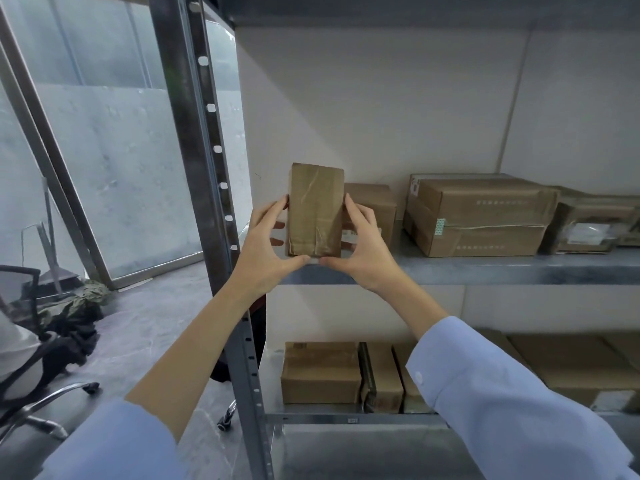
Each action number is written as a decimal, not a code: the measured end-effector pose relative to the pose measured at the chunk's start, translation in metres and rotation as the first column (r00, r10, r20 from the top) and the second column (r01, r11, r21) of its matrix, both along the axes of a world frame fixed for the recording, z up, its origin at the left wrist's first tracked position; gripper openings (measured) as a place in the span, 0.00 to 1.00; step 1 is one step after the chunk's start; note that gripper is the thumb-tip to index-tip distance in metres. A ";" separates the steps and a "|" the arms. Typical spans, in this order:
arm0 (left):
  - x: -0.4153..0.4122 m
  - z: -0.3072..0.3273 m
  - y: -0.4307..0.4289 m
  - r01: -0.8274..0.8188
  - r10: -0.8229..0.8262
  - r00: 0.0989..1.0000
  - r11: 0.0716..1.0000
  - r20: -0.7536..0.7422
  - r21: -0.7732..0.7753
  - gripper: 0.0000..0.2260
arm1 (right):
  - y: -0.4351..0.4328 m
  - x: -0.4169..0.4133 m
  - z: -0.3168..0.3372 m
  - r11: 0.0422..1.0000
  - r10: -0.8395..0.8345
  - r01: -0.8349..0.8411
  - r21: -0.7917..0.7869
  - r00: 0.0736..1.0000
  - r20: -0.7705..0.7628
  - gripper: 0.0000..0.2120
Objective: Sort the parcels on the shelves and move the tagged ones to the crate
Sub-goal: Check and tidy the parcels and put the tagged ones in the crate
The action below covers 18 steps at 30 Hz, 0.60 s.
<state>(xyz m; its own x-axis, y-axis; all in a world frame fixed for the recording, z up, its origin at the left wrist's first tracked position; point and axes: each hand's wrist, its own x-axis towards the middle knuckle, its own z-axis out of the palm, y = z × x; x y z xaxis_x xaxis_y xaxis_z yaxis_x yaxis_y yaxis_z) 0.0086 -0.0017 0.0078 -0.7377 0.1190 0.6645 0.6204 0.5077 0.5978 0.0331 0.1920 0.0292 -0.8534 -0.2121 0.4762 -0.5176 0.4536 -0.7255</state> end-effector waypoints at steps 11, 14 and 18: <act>0.007 0.002 -0.002 0.053 -0.067 0.994 0.985 0.081 0.164 0.36 | -0.005 -0.002 0.002 0.980 0.032 -0.032 -0.195 0.999 -0.003 0.45; 0.008 0.002 -0.001 0.085 -0.101 0.991 0.981 0.084 0.176 0.39 | -0.005 0.000 0.002 0.987 0.025 -0.026 -0.160 1.000 -0.007 0.47; 0.010 0.001 0.001 0.074 -0.089 0.992 0.984 0.092 0.164 0.35 | -0.003 0.000 0.000 0.992 0.003 -0.009 -0.125 0.999 -0.044 0.42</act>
<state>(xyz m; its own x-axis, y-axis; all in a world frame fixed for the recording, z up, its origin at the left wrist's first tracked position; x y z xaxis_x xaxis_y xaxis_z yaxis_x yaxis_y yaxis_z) 0.0191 -0.0011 0.0091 -0.7926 0.0794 0.6045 0.5899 0.3508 0.7273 0.0333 0.1891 0.0296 -0.8300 -0.1534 0.5362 -0.5525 0.3571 -0.7531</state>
